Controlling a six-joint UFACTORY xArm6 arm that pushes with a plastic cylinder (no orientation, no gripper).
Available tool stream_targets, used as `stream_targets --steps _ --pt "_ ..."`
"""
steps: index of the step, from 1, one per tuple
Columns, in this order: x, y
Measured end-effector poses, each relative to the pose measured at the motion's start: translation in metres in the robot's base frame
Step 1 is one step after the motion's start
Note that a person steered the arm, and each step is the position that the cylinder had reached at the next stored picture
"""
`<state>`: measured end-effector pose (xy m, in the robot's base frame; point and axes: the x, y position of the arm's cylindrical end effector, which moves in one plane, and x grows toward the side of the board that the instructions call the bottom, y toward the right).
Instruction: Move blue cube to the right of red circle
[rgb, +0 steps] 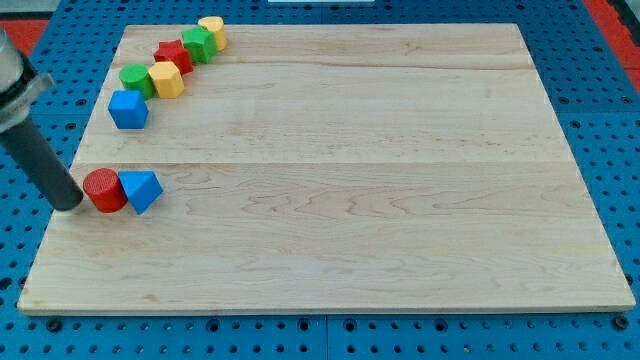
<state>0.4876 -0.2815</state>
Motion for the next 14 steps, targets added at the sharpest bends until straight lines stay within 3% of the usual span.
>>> stream_targets --steps 4,5,7,10,12,13,14 --pt "-0.005 -0.004" --pt "0.018 0.034" --pt "-0.018 0.126" --pt "0.015 0.246" --pt "0.012 0.250" --pt "-0.034 0.253" --pt "-0.064 0.176"
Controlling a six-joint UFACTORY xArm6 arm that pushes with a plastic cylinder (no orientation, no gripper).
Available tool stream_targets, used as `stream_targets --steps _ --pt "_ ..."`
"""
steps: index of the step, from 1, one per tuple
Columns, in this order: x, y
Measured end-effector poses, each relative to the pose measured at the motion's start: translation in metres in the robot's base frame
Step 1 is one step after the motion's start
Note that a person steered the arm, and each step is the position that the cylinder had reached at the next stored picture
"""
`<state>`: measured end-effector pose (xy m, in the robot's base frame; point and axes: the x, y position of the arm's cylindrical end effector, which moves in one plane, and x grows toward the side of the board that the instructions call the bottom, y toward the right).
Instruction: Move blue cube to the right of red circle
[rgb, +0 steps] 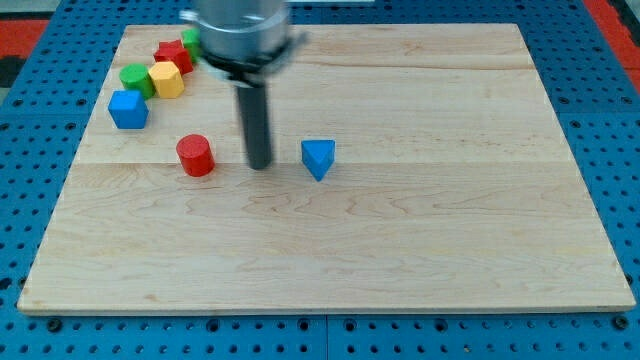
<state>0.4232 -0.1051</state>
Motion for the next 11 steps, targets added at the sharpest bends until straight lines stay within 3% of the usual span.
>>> stream_targets --steps 1,2,3,4,7,8,11 --pt "-0.066 -0.032" --pt "-0.092 -0.069" --pt "-0.096 -0.133" --pt "-0.096 -0.154" --pt "-0.035 -0.135" --pt "0.004 -0.131" --pt "0.058 -0.037"
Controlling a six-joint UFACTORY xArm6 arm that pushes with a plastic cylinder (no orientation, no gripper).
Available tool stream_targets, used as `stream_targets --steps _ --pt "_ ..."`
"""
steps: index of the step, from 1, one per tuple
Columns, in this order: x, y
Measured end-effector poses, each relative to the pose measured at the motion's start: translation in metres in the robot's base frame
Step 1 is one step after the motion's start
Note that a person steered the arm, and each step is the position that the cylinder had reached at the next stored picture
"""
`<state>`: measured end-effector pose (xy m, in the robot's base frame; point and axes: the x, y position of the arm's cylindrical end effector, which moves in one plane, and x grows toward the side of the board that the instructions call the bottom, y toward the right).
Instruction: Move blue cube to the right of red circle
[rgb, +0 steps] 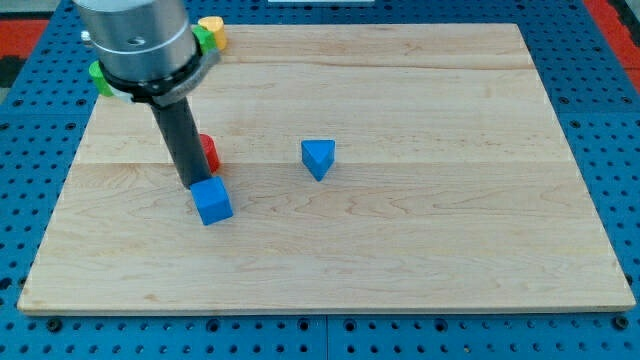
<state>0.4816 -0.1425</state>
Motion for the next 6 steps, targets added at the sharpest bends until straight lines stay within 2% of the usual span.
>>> stream_targets --steps 1,3,4,6 --pt "0.041 -0.012" --pt "0.087 0.001" --pt "0.075 0.021" --pt "0.017 0.027"
